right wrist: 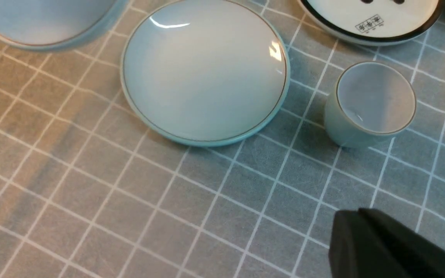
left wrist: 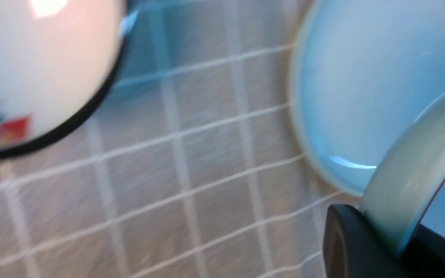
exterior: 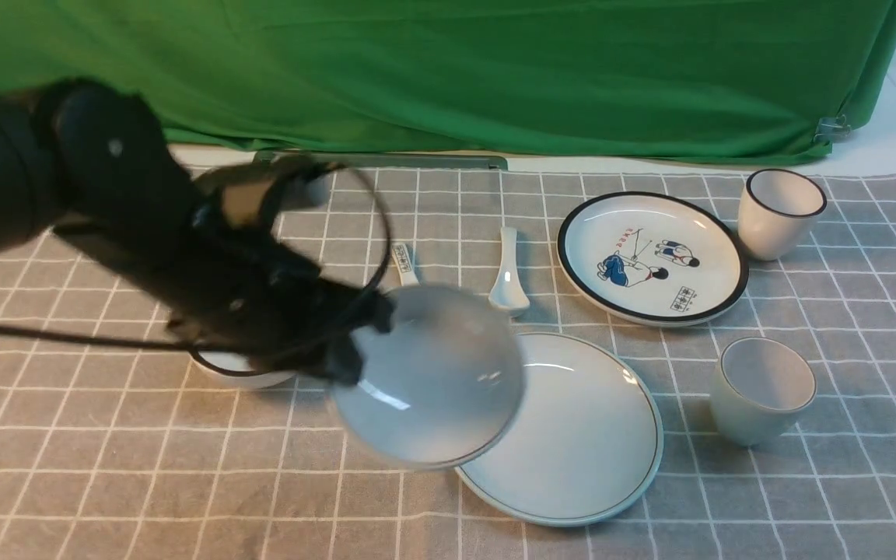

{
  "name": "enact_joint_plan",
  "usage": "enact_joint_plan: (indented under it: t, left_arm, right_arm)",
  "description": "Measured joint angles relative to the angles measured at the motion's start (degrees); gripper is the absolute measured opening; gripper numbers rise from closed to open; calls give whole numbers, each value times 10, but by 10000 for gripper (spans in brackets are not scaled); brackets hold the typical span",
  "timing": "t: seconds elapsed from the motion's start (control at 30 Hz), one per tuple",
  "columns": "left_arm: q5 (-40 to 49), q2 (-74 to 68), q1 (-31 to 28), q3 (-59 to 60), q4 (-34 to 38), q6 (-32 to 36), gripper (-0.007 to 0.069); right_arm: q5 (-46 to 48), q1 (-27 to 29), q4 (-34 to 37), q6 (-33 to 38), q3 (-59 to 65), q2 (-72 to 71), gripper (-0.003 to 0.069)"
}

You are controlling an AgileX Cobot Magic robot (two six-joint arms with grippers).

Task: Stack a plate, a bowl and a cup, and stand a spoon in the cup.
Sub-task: Use the left arm to put the blue rice bowl into the blue large plate in the middle

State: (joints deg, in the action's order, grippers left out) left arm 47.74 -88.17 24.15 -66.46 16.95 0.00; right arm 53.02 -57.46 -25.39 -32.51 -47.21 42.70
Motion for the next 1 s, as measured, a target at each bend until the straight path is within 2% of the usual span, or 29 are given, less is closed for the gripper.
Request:
enact_joint_plan:
  t: [0.13, 0.3, 0.47, 0.67, 1.0]
  left_arm:
    - [-12, -70, 52, -67, 5, 0, 28]
    - [-12, -164, 85, -152, 8, 0, 28]
    - [-12, -238, 87, -206, 7, 0, 28]
    - [15, -282, 87, -214, -4, -4, 28]
    - [28, -288, 87, -218, -44, -42, 35]
  right_arm:
    - [0, 0, -8, 0, 0, 0, 34]
    - [-1, 0, -10, 0, 0, 0, 35]
    - [0, 0, -10, -1, 0, 0, 35]
    - [0, 0, -10, -2, 0, 0, 35]
    - [0, 0, -10, -9, 0, 0, 35]
